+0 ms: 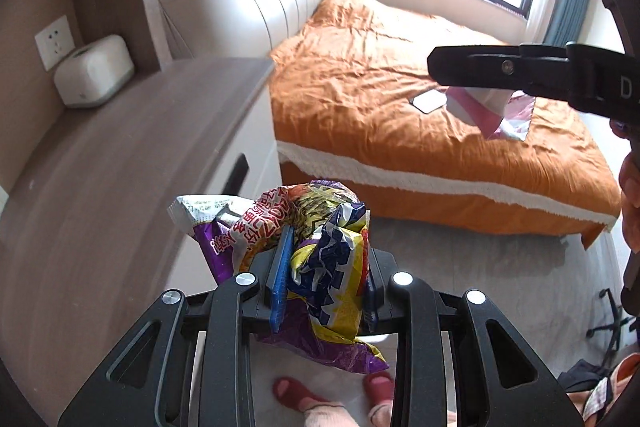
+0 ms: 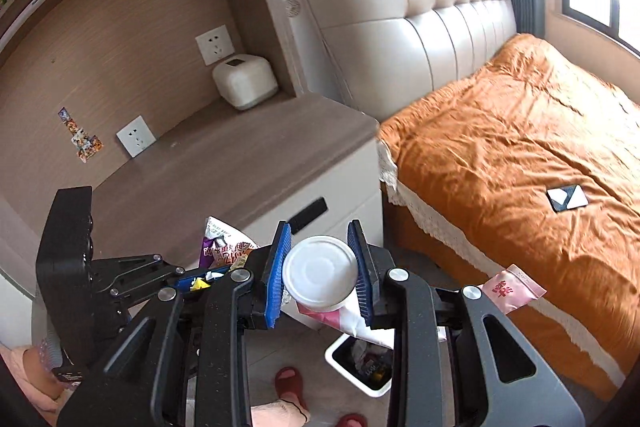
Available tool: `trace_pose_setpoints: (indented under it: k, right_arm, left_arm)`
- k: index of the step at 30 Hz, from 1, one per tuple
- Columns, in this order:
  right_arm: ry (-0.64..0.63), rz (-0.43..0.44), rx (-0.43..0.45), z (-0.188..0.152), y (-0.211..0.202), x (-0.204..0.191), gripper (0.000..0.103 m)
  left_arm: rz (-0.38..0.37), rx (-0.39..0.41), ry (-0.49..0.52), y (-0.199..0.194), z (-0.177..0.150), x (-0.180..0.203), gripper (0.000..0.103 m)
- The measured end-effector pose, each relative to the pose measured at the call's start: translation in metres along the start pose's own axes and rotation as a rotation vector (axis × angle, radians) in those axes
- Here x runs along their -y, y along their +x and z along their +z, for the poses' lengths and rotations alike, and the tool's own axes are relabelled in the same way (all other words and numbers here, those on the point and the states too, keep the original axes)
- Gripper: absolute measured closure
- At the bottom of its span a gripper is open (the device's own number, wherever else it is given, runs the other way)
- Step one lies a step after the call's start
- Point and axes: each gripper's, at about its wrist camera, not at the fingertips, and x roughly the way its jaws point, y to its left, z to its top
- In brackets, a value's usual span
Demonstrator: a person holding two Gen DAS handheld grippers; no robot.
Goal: Collect trash
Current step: 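Carry the snack wrapper and white bottle over the bin with both tools, then open both tools to drop the wrapper and bottle into the bin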
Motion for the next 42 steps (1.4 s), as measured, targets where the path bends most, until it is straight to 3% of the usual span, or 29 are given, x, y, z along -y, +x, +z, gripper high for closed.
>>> trace_pose_setpoints:
  k: [7, 15, 32, 34, 35, 36, 37, 38, 39, 41, 42]
  right_arm:
    - [0.07, -0.003, -0.069, -0.033, 0.027, 0.023, 0.072]
    - [0.137, -0.031, -0.163, -0.082, 0.092, 0.05, 0.072]
    - [0.26, -0.069, -0.322, -0.207, 0.254, 0.11, 0.072]
    - [0.264, -0.074, -0.325, -0.218, 0.268, 0.114, 0.072]
    - [0.267, -0.078, -0.329, -0.226, 0.277, 0.116, 0.072]
    - [0.272, -0.079, -0.334, -0.231, 0.285, 0.118, 0.072]
    - [0.276, -0.076, -0.335, -0.237, 0.292, 0.119, 0.072]
    - [0.275, -0.074, -0.342, -0.245, 0.3, 0.122, 0.066]
    - [0.269, -0.089, -0.347, -0.25, 0.305, 0.122, 0.03]
    - [0.259, -0.153, -0.325, -0.26, 0.311, 0.128, 0.004]
    - [0.272, -0.146, -0.333, -0.264, 0.312, 0.131, 0.004]
  left_arm:
    - [-0.056, -0.085, -0.003, 0.046, -0.017, 0.015, 0.074]
    - [-0.118, -0.178, -0.037, 0.125, -0.042, 0.011, 0.074]
    - [-0.332, -0.341, -0.072, 0.326, -0.148, 0.006, 0.071]
    - [-0.369, -0.358, -0.088, 0.343, -0.161, 0.006, 0.063]
    - [-0.382, -0.37, -0.091, 0.352, -0.167, 0.006, 0.05]
    - [-0.392, -0.377, -0.093, 0.36, -0.173, 0.006, 0.023]
    - [-0.404, -0.37, -0.099, 0.366, -0.178, 0.006, 0.005]
    - [-0.42, -0.362, -0.105, 0.369, -0.181, 0.005, 0.005]
    - [-0.428, -0.366, -0.105, 0.373, -0.183, 0.005, 0.005]
    - [-0.442, -0.359, -0.122, 0.379, -0.187, 0.001, 0.005]
    - [-0.44, -0.363, -0.126, 0.382, -0.189, -0.002, 0.005]
